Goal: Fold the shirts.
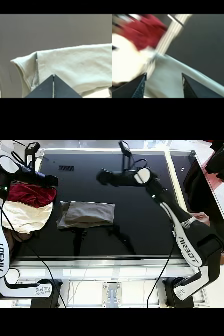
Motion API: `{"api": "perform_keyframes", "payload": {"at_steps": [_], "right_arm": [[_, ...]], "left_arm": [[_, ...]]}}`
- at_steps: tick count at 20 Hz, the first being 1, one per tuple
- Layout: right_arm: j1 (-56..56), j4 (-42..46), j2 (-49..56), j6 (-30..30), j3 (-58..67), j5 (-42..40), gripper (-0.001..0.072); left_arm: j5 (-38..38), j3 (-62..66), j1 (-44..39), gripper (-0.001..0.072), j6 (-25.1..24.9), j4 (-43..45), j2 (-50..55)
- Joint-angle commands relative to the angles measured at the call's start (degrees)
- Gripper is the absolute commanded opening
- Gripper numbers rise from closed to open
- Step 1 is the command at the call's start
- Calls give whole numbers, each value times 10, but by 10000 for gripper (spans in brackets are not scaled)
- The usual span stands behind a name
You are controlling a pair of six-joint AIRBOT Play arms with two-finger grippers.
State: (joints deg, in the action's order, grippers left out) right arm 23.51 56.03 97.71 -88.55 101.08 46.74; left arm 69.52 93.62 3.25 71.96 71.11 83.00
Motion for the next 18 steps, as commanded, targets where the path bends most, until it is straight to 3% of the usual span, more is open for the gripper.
{"api": "perform_keyframes", "payload": {"at_steps": [1, 6, 9, 10, 11, 12, 15, 17, 18], "right_arm": [[-70, 129, 19, -120, -32, 120, 481], [-54, 58, 90, -120, -94, 118, 481], [-45, -42, 130, -92, -93, 95, 485], [-44, -80, 139, -77, -93, 85, 494], [-44, -108, 146, -75, -93, 77, 565], [-44, -130, 154, -70, -93, 76, 586], [-43, -208, 178, -42, -93, 75, 586], [-35, -252, 188, -16, -92, 71, 570], [-28, -266, 188, -2, -91, 65, 459]], "left_arm": [[2, 0, 1, 11, 0, 0, 0], [2, 0, 1, 11, 0, 0, 0], [2, 0, 1, 11, 0, 0, 0], [2, 0, 1, 11, 0, 0, 0], [2, 0, 1, 11, 0, 0, 0], [2, 0, 1, 11, 0, 0, 0], [2, 0, 1, 11, -1, 0, 0], [2, 0, 1, 11, -5, 0, 0], [2, 0, 1, 11, -5, 0, 0]]}}
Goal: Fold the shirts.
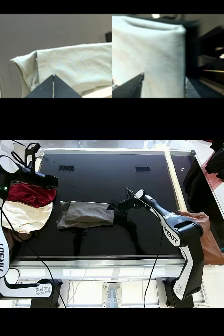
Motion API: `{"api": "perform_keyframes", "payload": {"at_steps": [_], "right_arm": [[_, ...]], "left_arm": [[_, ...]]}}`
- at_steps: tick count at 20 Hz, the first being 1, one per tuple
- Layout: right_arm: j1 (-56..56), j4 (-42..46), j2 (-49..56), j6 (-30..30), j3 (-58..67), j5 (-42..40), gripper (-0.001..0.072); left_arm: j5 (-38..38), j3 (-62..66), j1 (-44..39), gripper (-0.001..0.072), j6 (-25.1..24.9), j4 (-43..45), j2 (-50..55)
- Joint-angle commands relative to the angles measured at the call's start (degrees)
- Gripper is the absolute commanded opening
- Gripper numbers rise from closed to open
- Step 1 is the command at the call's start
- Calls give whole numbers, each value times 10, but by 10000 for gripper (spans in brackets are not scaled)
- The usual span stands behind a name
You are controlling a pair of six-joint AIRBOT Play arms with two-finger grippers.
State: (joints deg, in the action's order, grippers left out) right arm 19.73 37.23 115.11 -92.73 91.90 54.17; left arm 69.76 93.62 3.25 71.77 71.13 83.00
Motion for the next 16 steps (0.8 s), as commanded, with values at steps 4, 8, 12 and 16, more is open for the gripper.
{"api": "perform_keyframes", "payload": {"at_steps": [4, 8, 12, 16], "right_arm": [[32, -92, 14, 63, 29, -18, 98], [6, -37, -5, 76, 84, -10, 15], [-88, 219, -85, -29, 137, 81, 15], [-195, 468, -198, -69, 137, 229, 15]], "left_arm": [[0, 0, 1, 11, -2, 0, 0], [15, 0, 1, 11, -2, 1, 0], [25, 0, 1, 11, -2, 2, 0], [25, 0, 1, 11, -2, 2, 4]]}}
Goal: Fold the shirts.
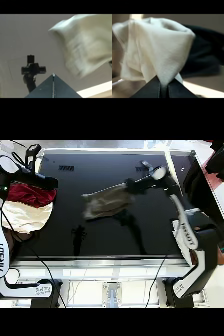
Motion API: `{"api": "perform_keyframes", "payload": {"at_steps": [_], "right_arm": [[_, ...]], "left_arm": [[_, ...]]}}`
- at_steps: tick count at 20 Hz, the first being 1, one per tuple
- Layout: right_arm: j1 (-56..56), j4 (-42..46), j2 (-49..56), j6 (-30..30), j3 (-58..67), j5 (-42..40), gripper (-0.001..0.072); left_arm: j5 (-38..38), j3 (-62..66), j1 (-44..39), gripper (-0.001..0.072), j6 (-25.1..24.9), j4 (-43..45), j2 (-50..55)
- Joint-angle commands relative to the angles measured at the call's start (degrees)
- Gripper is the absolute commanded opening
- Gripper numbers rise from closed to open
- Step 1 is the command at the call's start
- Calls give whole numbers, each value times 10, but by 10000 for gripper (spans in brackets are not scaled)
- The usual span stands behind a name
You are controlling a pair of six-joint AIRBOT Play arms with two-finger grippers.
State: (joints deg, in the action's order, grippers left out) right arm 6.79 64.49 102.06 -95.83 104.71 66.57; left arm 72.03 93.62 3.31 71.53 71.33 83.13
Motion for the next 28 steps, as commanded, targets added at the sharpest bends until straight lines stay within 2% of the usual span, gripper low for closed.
{"api": "perform_keyframes", "payload": {"at_steps": [1, 5, 9, 16, 20, 23, 24, 26, 27, 28], "right_arm": [[-94, 233, -96, -37, 9, 130, 15], [-220, 270, -196, 2, -40, 172, 15], [-352, 273, -294, 35, -176, 172, 15], [-601, 268, -534, 111, -499, 79, 14], [-695, 269, -569, 116, -560, 71, 15], [-708, 274, -569, 143, -573, 80, 17], [-708, 268, -569, 143, -575, 85, 46], [-708, 252, -571, 140, -571, 101, 315], [-708, 233, -570, 132, -559, 115, 346], [-708, 197, -571, 118, -536, 128, 346]], "left_arm": [[2, 0, 1, 11, 0, 0, 5], [2, -2, 0, 12, 14, -2, 14], [2, -4, 0, 12, 19, -2, 17], [3, -4, -1, 12, 20, -3, 17], [3, -4, 0, 12, 19, -4, 17], [3, -4, 0, 12, 19, -5, 17], [3, -4, 0, 12, 19, -5, 17], [3, -4, 0, 12, 19, -5, 19], [3, -5, 0, 12, 19, -5, 19], [3, -5, 0, 12, 19, -5, 19]]}}
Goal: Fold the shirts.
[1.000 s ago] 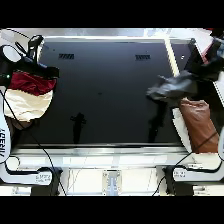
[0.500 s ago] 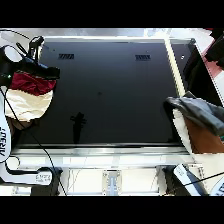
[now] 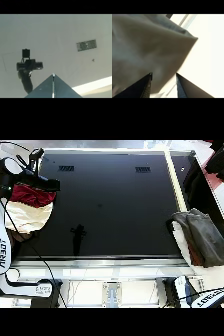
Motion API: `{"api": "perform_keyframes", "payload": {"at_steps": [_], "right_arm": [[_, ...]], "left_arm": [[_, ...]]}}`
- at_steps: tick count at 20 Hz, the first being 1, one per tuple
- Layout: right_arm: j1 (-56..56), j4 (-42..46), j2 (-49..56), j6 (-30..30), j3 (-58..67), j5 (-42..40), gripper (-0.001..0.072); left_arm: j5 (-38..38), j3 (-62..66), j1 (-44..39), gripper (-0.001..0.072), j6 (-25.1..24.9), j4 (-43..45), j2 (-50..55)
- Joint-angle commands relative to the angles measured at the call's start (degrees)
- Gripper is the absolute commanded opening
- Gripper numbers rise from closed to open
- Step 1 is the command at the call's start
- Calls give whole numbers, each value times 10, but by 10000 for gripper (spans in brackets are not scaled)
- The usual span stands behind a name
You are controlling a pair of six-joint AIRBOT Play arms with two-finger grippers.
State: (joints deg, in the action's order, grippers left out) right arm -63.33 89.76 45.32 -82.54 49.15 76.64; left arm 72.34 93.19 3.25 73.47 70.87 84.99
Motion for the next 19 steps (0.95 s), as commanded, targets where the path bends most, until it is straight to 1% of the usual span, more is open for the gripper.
{"api": "perform_keyframes", "payload": {"at_steps": [1, 3, 4, 5, 6, 7, 8, 10, 14, 16, 19], "right_arm": [[-5, -107, -3, -19, 49, 31, 346], [-5, -275, -3, -17, 118, 19, 345], [-2, -386, -3, -3, 148, 9, 344], [12, -488, -3, 33, 165, 1, 335], [41, -582, -3, 86, 175, 1, 335], [78, -642, -3, 125, 178, 4, 335], [126, -675, -3, 150, 178, 7, 335], [229, -653, -3, 169, 178, 7, 336], [413, -519, -3, 177, 178, -5, 336], [471, -474, -3, 177, 178, -9, 335], [505, -450, -3, 177, 178, -11, 336]], "left_arm": [[0, 0, 0, 11, 0, 0, 1], [0, 0, 0, 12, 0, -3, 1], [0, -1, 0, 12, 0, -7, 1], [0, -1, 0, 12, 0, -9, 1], [0, -1, 0, 12, 0, -10, 2], [0, -1, 0, 12, 0, -10, 2], [0, -1, 0, 12, 0, -10, 2], [0, -1, 0, 12, 0, -10, 2], [0, -1, 0, 12, 0, -10, 2], [0, -1, 0, 12, 0, -10, 2], [0, -1, 0, 12, 0, -10, 2]]}}
